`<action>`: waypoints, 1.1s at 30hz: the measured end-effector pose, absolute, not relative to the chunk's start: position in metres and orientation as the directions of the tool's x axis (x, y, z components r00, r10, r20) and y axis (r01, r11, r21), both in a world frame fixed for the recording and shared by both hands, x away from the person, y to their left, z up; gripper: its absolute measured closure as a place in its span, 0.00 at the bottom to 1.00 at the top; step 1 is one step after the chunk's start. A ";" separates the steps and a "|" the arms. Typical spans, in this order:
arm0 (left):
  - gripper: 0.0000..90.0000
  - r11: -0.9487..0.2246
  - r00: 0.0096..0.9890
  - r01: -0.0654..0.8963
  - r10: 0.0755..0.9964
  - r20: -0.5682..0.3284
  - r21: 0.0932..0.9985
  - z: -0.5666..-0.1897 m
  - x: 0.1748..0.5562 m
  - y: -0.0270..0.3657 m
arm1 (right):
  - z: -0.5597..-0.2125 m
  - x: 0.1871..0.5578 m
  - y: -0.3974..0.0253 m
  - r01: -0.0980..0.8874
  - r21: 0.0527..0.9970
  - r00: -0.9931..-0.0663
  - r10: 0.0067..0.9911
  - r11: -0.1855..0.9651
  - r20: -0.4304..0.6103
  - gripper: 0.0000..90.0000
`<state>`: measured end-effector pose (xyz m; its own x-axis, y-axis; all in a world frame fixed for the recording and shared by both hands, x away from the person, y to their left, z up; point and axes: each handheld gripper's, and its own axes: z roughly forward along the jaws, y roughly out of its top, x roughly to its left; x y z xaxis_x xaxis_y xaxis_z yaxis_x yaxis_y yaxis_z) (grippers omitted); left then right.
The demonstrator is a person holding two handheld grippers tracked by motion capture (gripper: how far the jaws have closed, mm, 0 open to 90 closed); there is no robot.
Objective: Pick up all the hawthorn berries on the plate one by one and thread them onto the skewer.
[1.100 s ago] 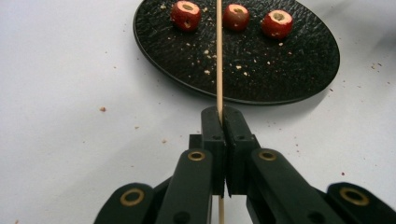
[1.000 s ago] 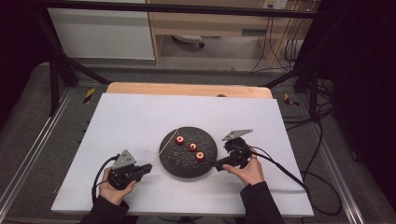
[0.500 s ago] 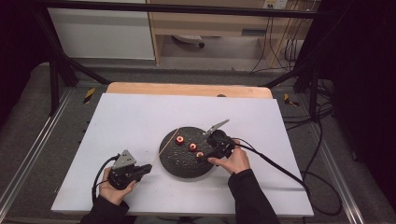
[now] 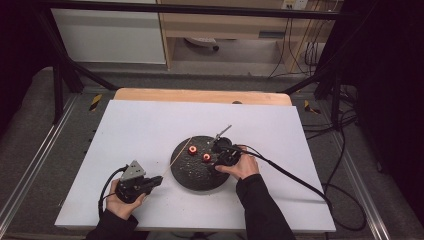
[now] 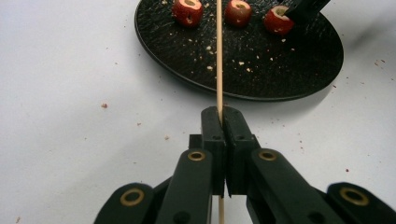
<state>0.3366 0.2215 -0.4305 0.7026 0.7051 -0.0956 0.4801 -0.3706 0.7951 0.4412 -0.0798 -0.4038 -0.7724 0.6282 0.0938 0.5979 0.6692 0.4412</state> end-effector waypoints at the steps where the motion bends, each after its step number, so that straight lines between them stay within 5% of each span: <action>1: 0.98 -0.371 0.703 0.480 0.705 -0.095 0.795 -0.431 0.337 0.221 | -0.404 0.441 -0.080 0.600 0.441 -0.771 0.629 0.668 0.097 0.49; 14: 0.98 -0.373 0.705 0.478 0.703 -0.095 0.795 -0.430 0.337 0.221 | -0.406 0.447 -0.076 0.632 0.387 -0.759 0.637 0.671 0.136 0.65; 27: 0.98 -0.372 0.706 0.476 0.702 -0.094 0.797 -0.430 0.336 0.221 | -0.408 0.451 -0.072 0.663 0.336 -0.739 0.655 0.669 0.157 0.67; 33: 0.98 -0.370 0.706 0.473 0.702 -0.093 0.800 -0.429 0.335 0.221 | -0.399 0.449 -0.076 0.659 0.381 -0.737 0.658 0.648 0.156 0.67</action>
